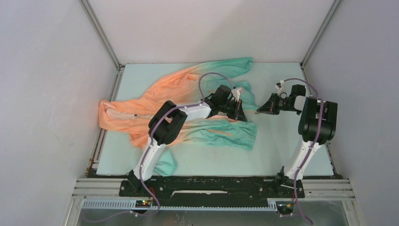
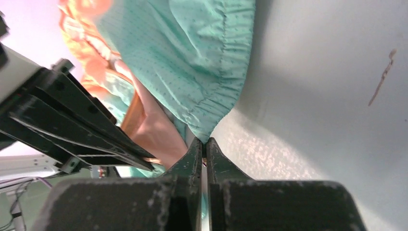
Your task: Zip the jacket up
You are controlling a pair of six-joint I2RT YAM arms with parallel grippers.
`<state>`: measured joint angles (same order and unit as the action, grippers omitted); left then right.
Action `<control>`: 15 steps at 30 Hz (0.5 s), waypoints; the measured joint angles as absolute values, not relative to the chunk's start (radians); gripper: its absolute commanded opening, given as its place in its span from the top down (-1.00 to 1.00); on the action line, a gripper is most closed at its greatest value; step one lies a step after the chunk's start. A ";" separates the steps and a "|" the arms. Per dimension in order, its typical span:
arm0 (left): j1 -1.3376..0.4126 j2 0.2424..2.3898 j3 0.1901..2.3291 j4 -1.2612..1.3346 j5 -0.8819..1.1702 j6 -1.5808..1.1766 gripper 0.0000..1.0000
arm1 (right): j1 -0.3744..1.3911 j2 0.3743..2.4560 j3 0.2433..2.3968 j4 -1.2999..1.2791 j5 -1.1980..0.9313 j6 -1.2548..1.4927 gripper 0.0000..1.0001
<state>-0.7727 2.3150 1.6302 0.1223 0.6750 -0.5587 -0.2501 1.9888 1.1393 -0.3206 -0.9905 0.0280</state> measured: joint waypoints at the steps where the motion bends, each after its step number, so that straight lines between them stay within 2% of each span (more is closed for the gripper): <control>1: -0.776 2.308 1.630 0.099 0.659 -0.539 1.00 | -0.254 1.989 1.139 -0.301 -1.012 0.049 1.00; 10: -0.812 2.247 1.631 -0.007 0.556 -0.381 1.00 | -0.266 1.989 1.095 -0.114 -1.153 0.266 1.00; 15: -0.811 2.245 1.630 -0.020 0.514 -0.252 1.00 | -0.265 1.983 0.981 0.119 -1.217 0.476 1.00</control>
<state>-0.8112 2.2448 1.6302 -0.0196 0.5140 -0.2516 -0.2646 1.9835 0.9813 0.1188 -1.2167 0.4759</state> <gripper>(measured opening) 0.010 0.018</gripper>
